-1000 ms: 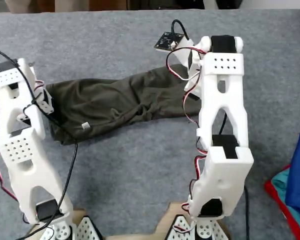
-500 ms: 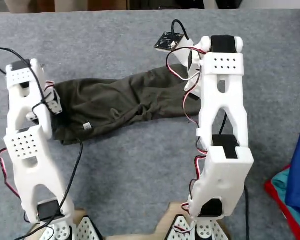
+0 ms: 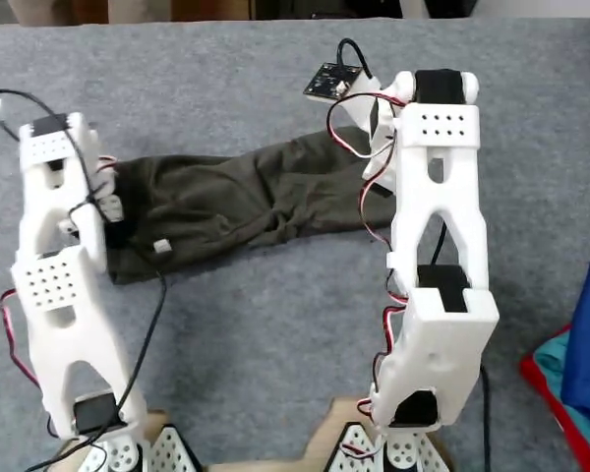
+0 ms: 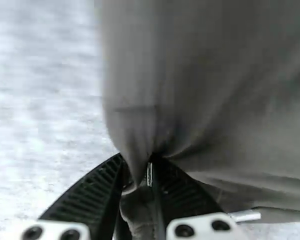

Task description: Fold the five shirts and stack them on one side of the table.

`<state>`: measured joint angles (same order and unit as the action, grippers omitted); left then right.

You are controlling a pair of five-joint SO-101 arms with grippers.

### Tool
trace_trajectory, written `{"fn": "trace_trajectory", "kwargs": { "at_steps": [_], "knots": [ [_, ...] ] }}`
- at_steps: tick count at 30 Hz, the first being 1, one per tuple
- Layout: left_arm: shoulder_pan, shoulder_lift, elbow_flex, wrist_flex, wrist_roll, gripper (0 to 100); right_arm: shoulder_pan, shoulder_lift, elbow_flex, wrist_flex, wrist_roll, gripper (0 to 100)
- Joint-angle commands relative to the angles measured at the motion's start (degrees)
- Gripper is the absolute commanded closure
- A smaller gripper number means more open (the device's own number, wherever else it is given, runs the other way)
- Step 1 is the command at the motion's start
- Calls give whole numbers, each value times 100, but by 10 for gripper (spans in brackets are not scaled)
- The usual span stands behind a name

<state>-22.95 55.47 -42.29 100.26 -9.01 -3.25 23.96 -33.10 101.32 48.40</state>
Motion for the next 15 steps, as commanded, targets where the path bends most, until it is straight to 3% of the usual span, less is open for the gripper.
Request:
{"fn": "trace_trajectory", "kwargs": {
  "at_steps": [1, 8, 15],
  "knots": [
    [-923, 31, -334, 35, -229, 981, 110, -435, 4, 105, -44, 846],
    [-1820, 31, -730, 35, -422, 981, 110, -435, 4, 105, -44, 846],
    [-2541, 22, -2066, 35, -396, 981, 110, -435, 4, 105, -237, 846]
  ]
}}
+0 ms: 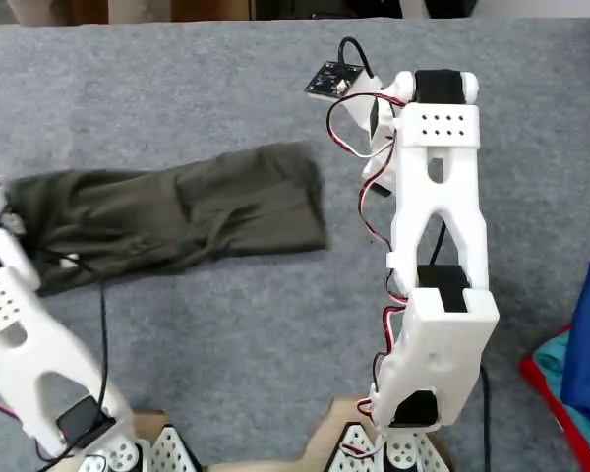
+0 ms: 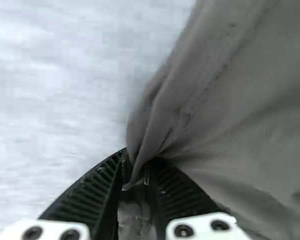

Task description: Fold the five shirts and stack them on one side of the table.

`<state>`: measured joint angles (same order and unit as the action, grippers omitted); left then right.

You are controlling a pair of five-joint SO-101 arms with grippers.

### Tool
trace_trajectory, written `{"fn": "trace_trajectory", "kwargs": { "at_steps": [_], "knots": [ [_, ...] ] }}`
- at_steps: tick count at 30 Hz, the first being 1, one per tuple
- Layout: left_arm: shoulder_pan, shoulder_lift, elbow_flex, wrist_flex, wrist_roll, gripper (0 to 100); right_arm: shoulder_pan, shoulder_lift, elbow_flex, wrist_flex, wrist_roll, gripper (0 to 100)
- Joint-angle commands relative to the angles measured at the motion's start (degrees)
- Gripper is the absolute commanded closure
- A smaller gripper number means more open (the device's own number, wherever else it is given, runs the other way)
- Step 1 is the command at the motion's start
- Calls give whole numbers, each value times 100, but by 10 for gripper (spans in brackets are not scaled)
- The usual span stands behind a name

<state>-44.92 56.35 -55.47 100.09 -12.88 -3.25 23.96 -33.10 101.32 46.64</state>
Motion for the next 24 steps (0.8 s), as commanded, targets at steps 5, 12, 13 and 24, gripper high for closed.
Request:
{"fn": "trace_trajectory", "kwargs": {
  "at_steps": [5, 12, 13, 24],
  "knots": [
    [-360, -66, -1547, 62, 62, 981, 163, -435, 13, 105, -53, 846],
    [97, -479, -1758, 62, 774, 981, 286, -391, 22, 88, -44, 846],
    [246, -602, -1662, 62, 835, 981, 259, -382, 22, 88, -53, 846],
    [2593, -2123, 431, 62, 1486, 981, 75, -497, 4, -9, -870, 846]
  ]
}}
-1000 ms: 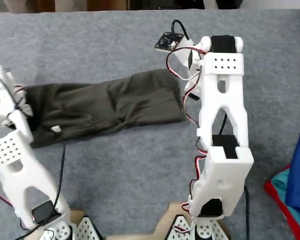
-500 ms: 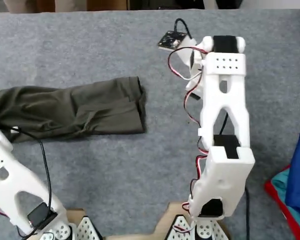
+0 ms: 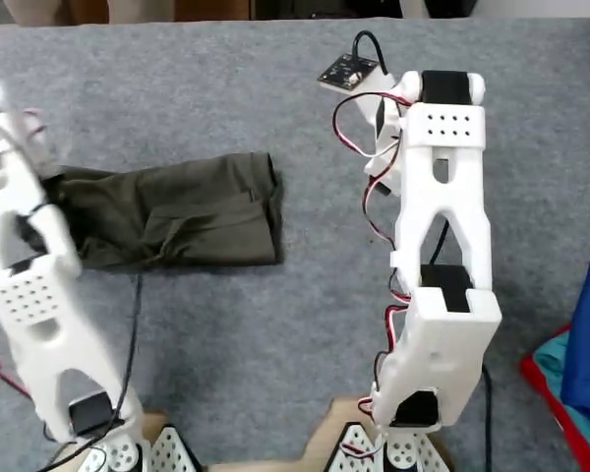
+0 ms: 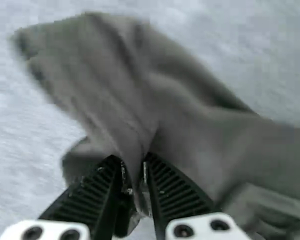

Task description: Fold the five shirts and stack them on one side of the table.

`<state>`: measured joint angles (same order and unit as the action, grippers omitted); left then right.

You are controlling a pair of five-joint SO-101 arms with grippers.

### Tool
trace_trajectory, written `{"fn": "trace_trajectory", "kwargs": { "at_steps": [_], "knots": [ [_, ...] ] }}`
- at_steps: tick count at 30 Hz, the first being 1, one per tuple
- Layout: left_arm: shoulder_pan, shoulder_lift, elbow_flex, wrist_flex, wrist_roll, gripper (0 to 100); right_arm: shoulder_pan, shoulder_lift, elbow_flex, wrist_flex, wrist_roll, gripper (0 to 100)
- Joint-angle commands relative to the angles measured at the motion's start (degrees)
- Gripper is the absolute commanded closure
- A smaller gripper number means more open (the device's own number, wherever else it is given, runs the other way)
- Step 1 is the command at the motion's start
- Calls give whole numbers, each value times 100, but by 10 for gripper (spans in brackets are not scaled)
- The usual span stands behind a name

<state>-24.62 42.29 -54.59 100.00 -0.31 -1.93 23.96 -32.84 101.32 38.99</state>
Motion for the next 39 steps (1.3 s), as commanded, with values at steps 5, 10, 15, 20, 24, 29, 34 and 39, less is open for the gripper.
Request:
{"fn": "trace_trajectory", "kwargs": {
  "at_steps": [5, 10, 15, 20, 24, 29, 34, 39],
  "knots": [
    [1635, -1253, 862, 70, 633, 981, -57, -479, 4, -607, -229, 846],
    [2462, -1464, 976, 70, 1055, 981, -66, -268, 462, -1829, -712, 845],
    [3121, -1490, 967, 70, 1222, 981, -75, 251, 927, -2901, -1451, 844],
    [3833, -1473, 923, 70, 1196, 981, -48, 822, 963, -3499, -2022, 844],
    [4290, -1437, 967, 70, 1178, 981, 136, 919, 866, -3508, -2242, 844],
    [4571, -1437, 967, 70, 1196, 981, 391, 927, 875, -3719, -2259, 844],
    [4765, -1429, 976, 70, 1196, 981, 400, 936, 875, -3719, -2259, 844],
    [4826, -1429, 976, 70, 1204, 979, 400, 936, 875, -3719, -2259, 844]
  ]
}}
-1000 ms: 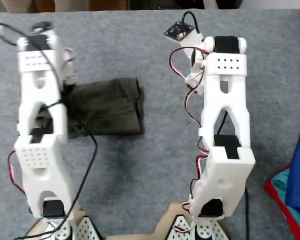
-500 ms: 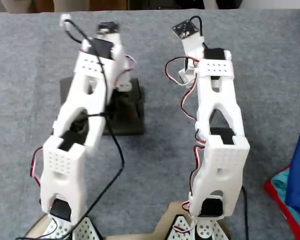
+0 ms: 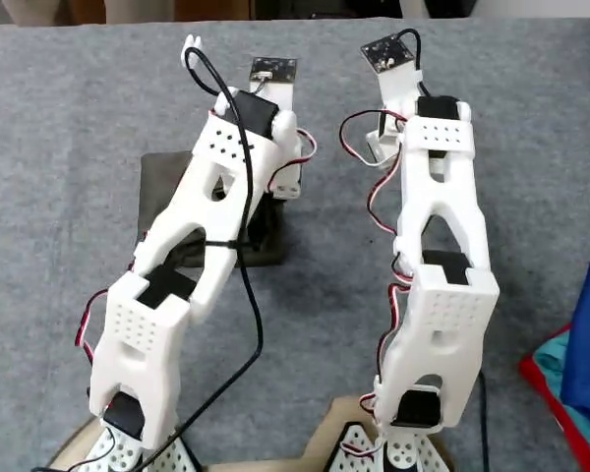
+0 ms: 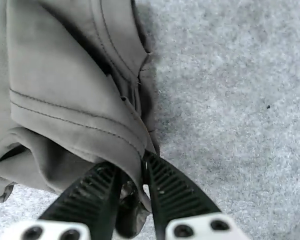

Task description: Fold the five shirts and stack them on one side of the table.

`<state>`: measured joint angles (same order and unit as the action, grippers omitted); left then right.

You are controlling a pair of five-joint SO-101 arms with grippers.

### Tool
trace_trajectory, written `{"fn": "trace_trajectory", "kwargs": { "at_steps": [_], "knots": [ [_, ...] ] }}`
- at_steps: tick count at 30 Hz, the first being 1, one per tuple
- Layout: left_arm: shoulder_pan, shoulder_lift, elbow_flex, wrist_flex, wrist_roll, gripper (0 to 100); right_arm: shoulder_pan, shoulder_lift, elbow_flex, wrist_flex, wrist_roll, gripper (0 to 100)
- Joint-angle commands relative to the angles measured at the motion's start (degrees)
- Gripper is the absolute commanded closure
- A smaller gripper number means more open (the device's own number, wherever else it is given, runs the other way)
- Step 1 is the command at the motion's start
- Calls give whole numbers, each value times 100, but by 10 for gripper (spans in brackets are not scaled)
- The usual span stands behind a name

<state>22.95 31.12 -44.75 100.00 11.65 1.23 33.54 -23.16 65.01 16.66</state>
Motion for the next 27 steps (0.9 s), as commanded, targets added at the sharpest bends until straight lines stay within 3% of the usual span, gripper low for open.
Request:
{"fn": "trace_trajectory", "kwargs": {
  "at_steps": [1, 3, 9, 16, 23, 27],
  "knots": [
    [62, -312, -9, 70, 9, 978, 84, -22, -92, -88, -26, 844],
    [26, -312, -9, 70, 9, 967, 84, -22, -92, -88, -26, 845],
    [26, -312, -9, 62, 62, 812, 84, -22, -84, -88, -26, 845],
    [-123, -312, -26, 62, 237, 802, 84, -22, -84, -88, -26, 846],
    [-1178, -321, -9, 70, 167, 804, 84, -66, -101, -44, -26, 847],
    [-1758, -312, 44, 70, -211, 805, 75, -127, -189, 18, -26, 921]
  ]
}}
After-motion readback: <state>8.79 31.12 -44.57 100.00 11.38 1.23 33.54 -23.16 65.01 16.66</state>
